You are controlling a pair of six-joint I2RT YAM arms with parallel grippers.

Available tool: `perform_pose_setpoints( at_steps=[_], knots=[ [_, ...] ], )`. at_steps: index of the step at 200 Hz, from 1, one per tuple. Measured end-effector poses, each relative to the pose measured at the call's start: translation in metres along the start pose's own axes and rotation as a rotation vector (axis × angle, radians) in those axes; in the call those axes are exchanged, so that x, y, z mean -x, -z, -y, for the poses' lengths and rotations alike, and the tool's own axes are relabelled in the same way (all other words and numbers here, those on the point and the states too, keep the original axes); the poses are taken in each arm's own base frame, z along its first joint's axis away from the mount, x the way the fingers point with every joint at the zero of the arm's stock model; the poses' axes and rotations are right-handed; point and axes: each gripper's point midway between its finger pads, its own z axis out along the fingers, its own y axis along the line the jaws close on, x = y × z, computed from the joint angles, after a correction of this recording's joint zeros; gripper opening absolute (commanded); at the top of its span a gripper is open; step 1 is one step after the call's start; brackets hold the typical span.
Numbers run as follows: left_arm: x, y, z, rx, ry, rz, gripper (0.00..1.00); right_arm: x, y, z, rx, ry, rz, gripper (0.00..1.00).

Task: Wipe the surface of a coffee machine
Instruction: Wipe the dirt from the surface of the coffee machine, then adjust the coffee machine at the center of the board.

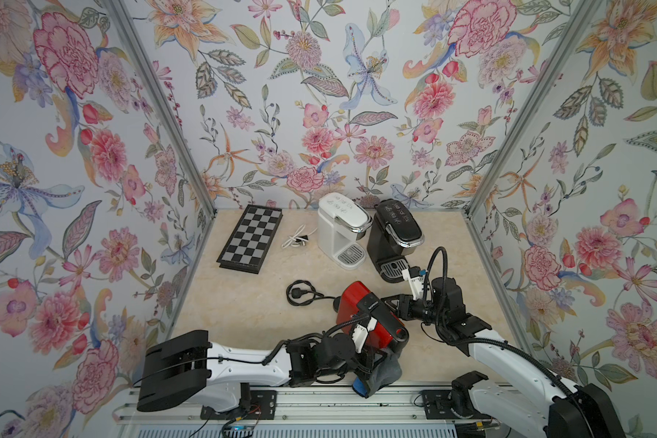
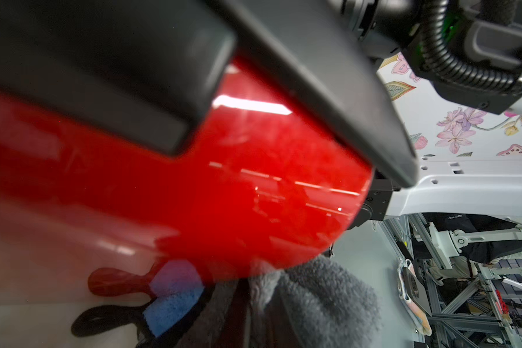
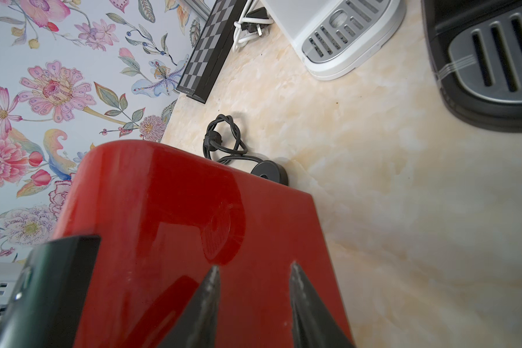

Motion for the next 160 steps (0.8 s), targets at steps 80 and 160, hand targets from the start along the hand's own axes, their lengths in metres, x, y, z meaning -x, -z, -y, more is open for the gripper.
perform_pose_setpoints(
  at_steps=[80,160],
  knots=[
    [0.013,0.032,-0.105,0.283,0.094,0.101,0.00,-0.001,-0.030,-0.011,-0.051,0.001,0.089,0.38],
    [0.043,0.029,-0.142,0.363,0.136,0.145,0.00,-0.011,-0.025,0.032,-0.134,-0.095,0.055,0.40]
  ],
)
